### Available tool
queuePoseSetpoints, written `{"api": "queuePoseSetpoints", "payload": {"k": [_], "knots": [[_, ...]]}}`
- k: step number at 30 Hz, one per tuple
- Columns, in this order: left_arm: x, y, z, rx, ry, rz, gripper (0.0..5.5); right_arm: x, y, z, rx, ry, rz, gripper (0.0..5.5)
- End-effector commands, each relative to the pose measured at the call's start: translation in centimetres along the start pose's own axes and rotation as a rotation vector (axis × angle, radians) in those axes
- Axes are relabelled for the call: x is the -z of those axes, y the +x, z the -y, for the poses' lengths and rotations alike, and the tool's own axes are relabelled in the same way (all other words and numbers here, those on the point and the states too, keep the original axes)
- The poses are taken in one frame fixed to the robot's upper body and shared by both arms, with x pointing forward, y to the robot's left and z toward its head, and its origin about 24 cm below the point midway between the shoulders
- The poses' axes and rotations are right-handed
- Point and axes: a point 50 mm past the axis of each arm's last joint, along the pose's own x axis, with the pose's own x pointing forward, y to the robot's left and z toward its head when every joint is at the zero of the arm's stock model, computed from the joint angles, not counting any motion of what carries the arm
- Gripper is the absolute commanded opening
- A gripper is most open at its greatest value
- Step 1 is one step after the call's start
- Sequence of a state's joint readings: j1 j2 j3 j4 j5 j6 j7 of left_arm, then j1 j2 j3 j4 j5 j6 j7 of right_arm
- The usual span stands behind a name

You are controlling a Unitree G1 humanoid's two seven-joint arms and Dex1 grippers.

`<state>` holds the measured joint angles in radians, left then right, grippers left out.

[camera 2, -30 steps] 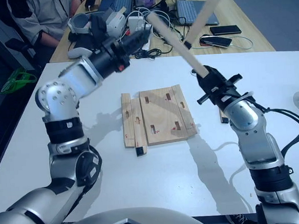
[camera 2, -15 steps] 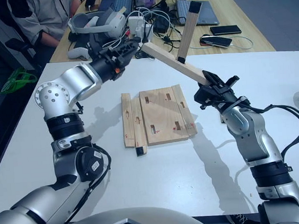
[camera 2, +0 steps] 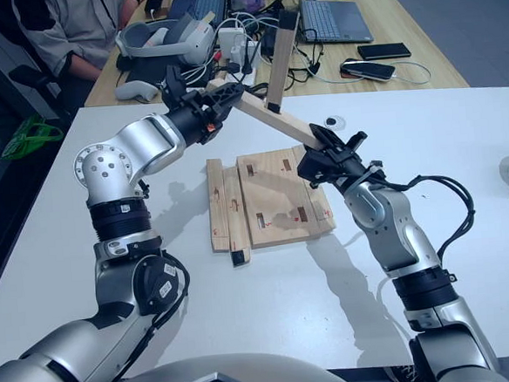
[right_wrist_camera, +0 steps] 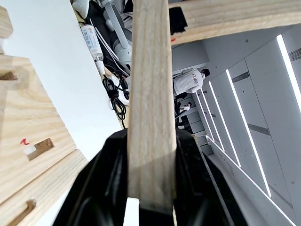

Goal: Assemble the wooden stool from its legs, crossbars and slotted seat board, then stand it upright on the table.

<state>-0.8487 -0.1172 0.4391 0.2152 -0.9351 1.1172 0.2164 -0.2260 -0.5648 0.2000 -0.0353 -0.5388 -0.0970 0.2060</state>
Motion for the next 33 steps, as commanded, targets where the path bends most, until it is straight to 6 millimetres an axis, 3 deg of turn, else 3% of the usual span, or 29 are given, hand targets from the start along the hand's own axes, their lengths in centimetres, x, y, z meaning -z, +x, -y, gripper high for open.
{"api": "queuePoseSetpoints", "payload": {"k": [1,3,8,17,18,23,28,33], "knots": [[1.6,1.3,1.2,0.010,-0.023,-0.040,2.55,-0.8,0.2,0.2,0.012,-0.024,0.037,1.00],[1.3,1.4,0.9,-0.015,-0.037,-0.006,2.55,-0.8,0.2,0.1,0.012,-0.027,0.038,1.00],[0.3,1.2,-0.6,-0.100,-0.109,0.106,1.76,-0.6,0.0,-0.1,0.020,-0.041,0.031,1.00],[1.0,1.0,1.4,0.019,-0.202,0.075,1.45,0.0,0.2,0.2,0.102,-0.166,-0.007,1.00],[0.8,1.0,1.5,0.020,-0.227,0.079,1.39,0.2,0.2,0.1,0.097,-0.170,-0.007,1.37],[-0.1,0.8,1.6,0.011,-0.306,0.106,1.06,0.6,-0.2,-0.3,0.097,-0.236,0.029,2.16],[-2.1,-0.1,1.4,-0.016,-0.298,0.183,1.03,1.3,-2.2,-0.2,0.100,-0.251,0.066,3.03],[-5.2,-1.7,1.1,-0.047,-0.197,0.290,1.03,1.2,-5.8,-1.4,-0.118,-0.057,0.157,3.08]]}}
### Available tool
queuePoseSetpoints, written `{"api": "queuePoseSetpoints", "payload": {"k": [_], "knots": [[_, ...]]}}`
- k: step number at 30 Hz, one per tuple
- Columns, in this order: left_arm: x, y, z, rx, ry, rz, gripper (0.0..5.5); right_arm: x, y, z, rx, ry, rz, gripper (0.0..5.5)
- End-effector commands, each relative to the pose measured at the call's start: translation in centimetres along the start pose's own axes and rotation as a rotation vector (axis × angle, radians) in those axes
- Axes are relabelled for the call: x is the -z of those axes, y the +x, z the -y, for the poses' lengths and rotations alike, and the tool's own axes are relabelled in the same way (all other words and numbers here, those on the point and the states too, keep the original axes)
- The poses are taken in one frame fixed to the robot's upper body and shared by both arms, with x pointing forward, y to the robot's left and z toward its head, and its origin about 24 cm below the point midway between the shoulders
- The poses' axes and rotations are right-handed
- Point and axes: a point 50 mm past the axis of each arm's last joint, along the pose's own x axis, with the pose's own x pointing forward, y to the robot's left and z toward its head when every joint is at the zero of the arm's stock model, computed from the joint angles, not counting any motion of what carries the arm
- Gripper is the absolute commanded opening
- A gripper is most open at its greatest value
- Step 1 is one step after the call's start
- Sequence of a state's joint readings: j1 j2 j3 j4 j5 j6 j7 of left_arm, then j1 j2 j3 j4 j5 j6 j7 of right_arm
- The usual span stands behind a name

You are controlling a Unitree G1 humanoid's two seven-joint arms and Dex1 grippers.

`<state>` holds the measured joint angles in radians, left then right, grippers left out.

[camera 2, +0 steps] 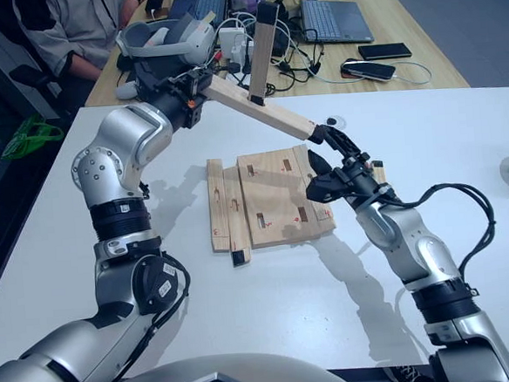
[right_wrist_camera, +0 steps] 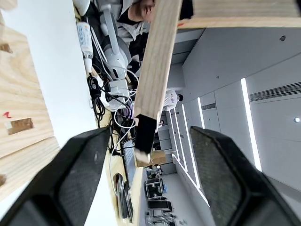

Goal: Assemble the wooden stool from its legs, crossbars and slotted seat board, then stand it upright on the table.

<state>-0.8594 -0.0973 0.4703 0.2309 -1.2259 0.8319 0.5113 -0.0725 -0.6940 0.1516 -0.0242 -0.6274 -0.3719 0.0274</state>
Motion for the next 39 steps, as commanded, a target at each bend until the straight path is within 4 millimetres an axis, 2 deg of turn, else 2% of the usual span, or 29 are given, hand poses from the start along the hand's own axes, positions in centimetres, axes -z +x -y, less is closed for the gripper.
{"api": "queuePoseSetpoints", "payload": {"k": [1,4,6,8,12,16,21,28,30,32,36,39], "knots": [[-2.3,-0.5,1.8,0.032,0.084,0.075,1.03,-0.7,-2.4,-0.7,-0.196,0.195,0.074,3.08],[-4.1,-1.6,2.5,0.056,0.148,0.111,1.02,-1.0,-3.6,-1.8,-0.455,0.629,0.009,3.08],[-4.4,-2.4,3.0,0.065,0.225,0.095,1.02,-1.2,-3.2,-2.2,-0.570,0.771,0.009,3.08],[-3.9,-2.9,3.1,0.060,0.297,0.050,1.02,-1.2,-2.6,-2.5,-0.652,0.820,0.006,3.08],[-2.8,-3.9,2.9,0.055,0.377,-0.020,1.02,-1.2,-2.7,-3.2,-0.853,0.817,0.010,3.08],[-2.5,-4.0,2.8,0.044,0.394,-0.032,1.02,-0.3,-2.6,-3.8,-0.996,0.667,-0.022,3.08],[-2.0,-3.7,2.7,0.032,0.408,-0.038,1.02,-0.5,0.1,-5.1,-0.895,0.604,-0.052,3.08],[-1.9,-3.7,2.9,0.035,0.416,-0.042,1.02,-2.8,3.2,-6.8,-0.772,0.693,-0.045,3.08],[-1.9,-3.6,2.9,0.035,0.427,-0.046,1.02,-3.5,3.4,-5.8,-0.774,0.803,-0.028,3.08],[-2.1,-3.7,2.8,0.037,0.450,-0.046,1.02,-3.8,3.0,-3.6,-0.808,0.987,0.003,3.08],[-3.6,-3.6,3.6,0.131,0.550,-0.064,1.02,-1.9,0.9,3.0,-0.908,1.280,0.082,3.08],[-5.5,-3.7,4.3,0.250,0.624,-0.083,1.02,-0.8,-1.1,6.0,-1.001,1.396,0.105,3.08]]}}
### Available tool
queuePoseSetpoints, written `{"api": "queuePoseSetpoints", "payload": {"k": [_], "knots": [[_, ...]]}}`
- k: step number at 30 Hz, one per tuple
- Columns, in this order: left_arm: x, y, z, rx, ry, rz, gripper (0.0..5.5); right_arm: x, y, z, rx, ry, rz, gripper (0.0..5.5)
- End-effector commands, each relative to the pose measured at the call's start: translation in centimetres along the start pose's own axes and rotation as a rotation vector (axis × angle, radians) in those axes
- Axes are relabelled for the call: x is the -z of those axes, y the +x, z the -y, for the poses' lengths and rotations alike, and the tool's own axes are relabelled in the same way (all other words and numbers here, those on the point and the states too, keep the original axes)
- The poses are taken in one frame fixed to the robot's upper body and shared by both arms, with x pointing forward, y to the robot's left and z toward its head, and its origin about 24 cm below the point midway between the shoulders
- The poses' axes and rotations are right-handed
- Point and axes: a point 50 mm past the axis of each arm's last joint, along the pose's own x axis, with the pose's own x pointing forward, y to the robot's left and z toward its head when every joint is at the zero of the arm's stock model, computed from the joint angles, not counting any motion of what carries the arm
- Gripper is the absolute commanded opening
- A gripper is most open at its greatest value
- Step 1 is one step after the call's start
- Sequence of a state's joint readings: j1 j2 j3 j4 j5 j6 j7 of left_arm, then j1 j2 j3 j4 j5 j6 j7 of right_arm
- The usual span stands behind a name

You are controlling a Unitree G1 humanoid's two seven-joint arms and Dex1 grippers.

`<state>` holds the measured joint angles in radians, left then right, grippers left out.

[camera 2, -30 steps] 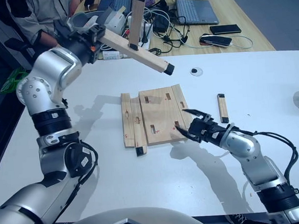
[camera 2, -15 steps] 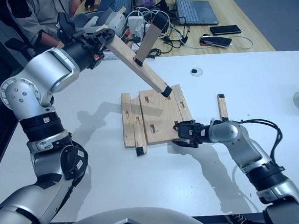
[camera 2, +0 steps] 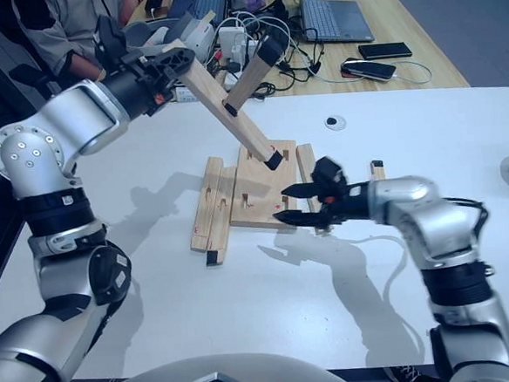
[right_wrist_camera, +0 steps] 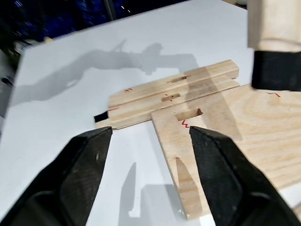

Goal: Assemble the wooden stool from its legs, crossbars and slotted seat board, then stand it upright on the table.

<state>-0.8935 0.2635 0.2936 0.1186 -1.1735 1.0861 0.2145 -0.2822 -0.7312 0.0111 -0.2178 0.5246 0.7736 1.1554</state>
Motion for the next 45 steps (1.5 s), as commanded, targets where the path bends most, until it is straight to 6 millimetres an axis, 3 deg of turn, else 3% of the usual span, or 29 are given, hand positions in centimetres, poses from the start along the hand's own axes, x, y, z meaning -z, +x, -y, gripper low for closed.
{"api": "queuePoseSetpoints", "payload": {"k": [1,5,10,15,18,24,27,32,39,45], "knots": [[-3.0,-0.1,0.5,0.150,0.110,0.019,1.02,-1.4,-3.5,-1.0,-0.117,0.105,-0.009,3.08],[-3.7,-0.9,1.8,0.418,0.212,-0.019,1.02,-1.8,-5.5,-1.0,-0.152,0.167,-0.027,3.08],[-1.1,-1.7,2.9,0.643,0.337,-0.204,1.02,-5.6,-7.7,1.1,-0.102,0.144,0.062,3.08],[0.8,-1.9,3.5,0.737,0.393,-0.287,1.02,-9.3,-9.1,3.0,-0.051,0.090,0.159,3.08],[1.8,-1.8,4.2,0.790,0.396,-0.309,1.02,-10.6,-8.0,3.6,-0.086,0.066,0.188,3.08],[3.1,-0.9,6.6,0.894,0.385,-0.335,1.02,-11.7,-1.8,3.6,-0.275,0.034,0.206,3.08],[3.3,-0.7,7.1,0.915,0.389,-0.347,1.02,-12.4,-0.5,3.2,-0.338,0.020,0.205,3.08],[3.8,-0.7,7.0,0.914,0.393,-0.363,1.02,-13.5,-1.1,2.4,-0.395,0.012,0.200,3.08],[3.8,-1.0,6.6,0.904,0.407,-0.369,1.02,-13.0,-3.6,2.7,-0.348,0.022,0.149,3.08],[3.9,-0.7,7.1,0.918,0.408,-0.361,1.02,-12.0,-1.9,1.9,-0.425,0.042,0.122,3.08]]}}
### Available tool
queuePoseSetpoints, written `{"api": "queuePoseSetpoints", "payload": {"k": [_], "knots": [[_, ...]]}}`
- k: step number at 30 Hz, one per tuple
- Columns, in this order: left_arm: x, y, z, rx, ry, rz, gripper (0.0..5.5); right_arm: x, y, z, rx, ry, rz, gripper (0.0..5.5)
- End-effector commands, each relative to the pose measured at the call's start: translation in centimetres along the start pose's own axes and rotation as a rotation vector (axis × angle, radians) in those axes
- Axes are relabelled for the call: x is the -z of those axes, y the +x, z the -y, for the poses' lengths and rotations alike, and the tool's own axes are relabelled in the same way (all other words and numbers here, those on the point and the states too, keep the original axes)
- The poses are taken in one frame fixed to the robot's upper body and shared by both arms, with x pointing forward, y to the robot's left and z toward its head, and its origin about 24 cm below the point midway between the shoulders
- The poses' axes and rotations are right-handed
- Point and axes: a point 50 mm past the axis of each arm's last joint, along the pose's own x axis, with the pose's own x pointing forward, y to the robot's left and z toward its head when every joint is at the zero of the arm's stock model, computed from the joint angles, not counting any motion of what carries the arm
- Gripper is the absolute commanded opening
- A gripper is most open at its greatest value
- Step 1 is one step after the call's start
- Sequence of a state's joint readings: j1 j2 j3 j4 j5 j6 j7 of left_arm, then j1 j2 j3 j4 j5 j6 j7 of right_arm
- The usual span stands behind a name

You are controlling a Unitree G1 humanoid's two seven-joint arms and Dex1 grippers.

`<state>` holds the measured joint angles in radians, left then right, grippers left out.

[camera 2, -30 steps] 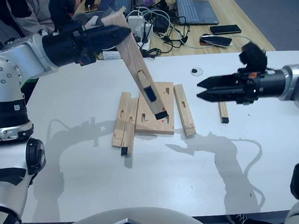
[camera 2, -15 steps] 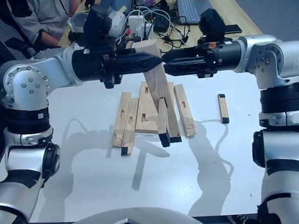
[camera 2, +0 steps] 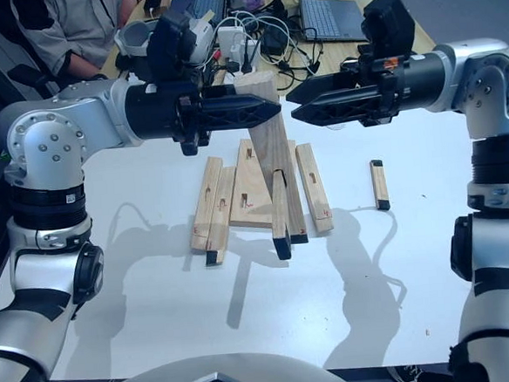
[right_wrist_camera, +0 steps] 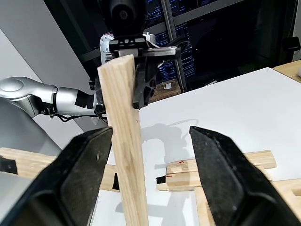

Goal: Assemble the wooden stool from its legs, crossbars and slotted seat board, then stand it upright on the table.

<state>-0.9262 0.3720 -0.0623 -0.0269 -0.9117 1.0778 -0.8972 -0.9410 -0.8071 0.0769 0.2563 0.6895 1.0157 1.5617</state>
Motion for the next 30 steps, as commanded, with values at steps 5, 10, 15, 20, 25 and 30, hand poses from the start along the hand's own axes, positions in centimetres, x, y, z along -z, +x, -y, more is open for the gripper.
{"api": "queuePoseSetpoints", "payload": {"k": [5,10,15,20,25,30], "knots": [[-0.2,1.1,0.3,0.022,0.014,-0.004,1.02,1.6,3.5,0.2,-0.115,0.011,-0.053,3.08],[-0.2,1.1,0.3,0.025,0.016,-0.004,1.02,1.9,3.6,0.3,-0.109,0.021,-0.070,2.58],[-0.1,1.2,0.3,0.020,0.036,-0.006,1.02,2.2,3.0,0.6,-0.084,0.063,-0.054,1.71],[-0.2,1.1,0.4,0.016,0.058,0.015,1.57,2.9,2.6,1.0,-0.056,0.095,-0.044,1.10],[-0.8,0.7,-0.3,-0.025,0.041,0.059,2.29,3.2,2.2,1.7,0.005,0.102,0.003,1.02],[-1.3,-0.8,-2.5,-0.210,0.015,0.126,2.75,3.9,0.2,1.8,0.114,0.132,0.101,1.01]]}}
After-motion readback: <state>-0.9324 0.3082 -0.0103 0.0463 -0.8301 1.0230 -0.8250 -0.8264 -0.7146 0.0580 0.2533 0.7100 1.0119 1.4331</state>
